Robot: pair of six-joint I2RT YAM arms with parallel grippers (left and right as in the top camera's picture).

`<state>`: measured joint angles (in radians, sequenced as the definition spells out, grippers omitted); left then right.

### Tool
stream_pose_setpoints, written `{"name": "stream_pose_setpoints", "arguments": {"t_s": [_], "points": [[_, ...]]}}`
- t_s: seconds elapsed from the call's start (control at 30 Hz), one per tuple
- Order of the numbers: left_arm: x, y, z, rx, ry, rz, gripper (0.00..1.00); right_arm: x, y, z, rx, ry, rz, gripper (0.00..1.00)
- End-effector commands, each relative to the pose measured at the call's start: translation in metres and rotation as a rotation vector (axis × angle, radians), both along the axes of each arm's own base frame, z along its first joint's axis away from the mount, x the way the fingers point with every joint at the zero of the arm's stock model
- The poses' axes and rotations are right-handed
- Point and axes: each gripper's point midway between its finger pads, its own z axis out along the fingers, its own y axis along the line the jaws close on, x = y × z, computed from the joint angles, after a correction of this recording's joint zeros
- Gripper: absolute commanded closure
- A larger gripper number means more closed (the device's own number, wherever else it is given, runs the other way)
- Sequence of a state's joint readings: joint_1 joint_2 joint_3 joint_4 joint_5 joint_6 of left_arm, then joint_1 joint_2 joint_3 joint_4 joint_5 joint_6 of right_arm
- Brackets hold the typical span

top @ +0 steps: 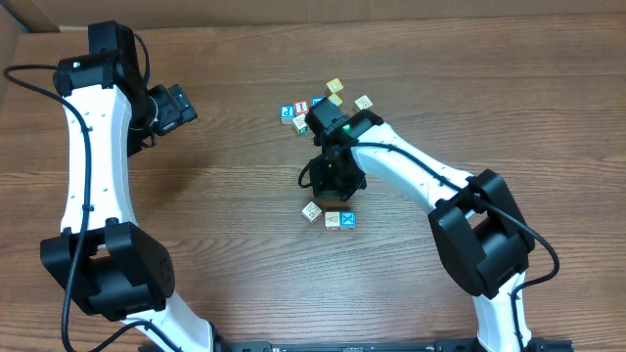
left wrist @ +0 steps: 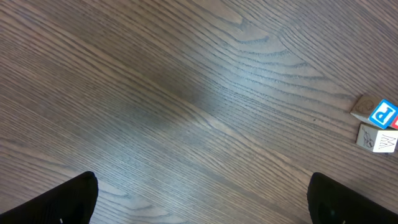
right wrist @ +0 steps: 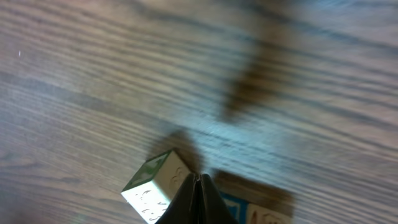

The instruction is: Flip 3 blocks

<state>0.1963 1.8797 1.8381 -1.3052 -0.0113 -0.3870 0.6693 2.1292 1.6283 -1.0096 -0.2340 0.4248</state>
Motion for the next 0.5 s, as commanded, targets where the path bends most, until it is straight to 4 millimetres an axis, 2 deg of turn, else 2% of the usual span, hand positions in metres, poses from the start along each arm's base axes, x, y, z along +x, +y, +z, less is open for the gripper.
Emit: {"name": "stream_pose_setpoints", "arguments": {"t_s": [0.0,0.3,0.47], "points": [[0.006,-0.002,0.004,-0.001,-0.017,-0.006,0.00,-0.005,0.006,0.007,0.000,-0.026,0.027,0.96],[0.006,-0.002,0.004,-0.001,-0.017,-0.006,0.00,-0.020,0.010,0.006,-0.023,0.007,0.029,0.96],[0.006,-0.002,0.004,-0.001,-0.017,-0.006,0.01,-0.011,0.009,0.005,-0.036,-0.039,0.023,0.96]]}}
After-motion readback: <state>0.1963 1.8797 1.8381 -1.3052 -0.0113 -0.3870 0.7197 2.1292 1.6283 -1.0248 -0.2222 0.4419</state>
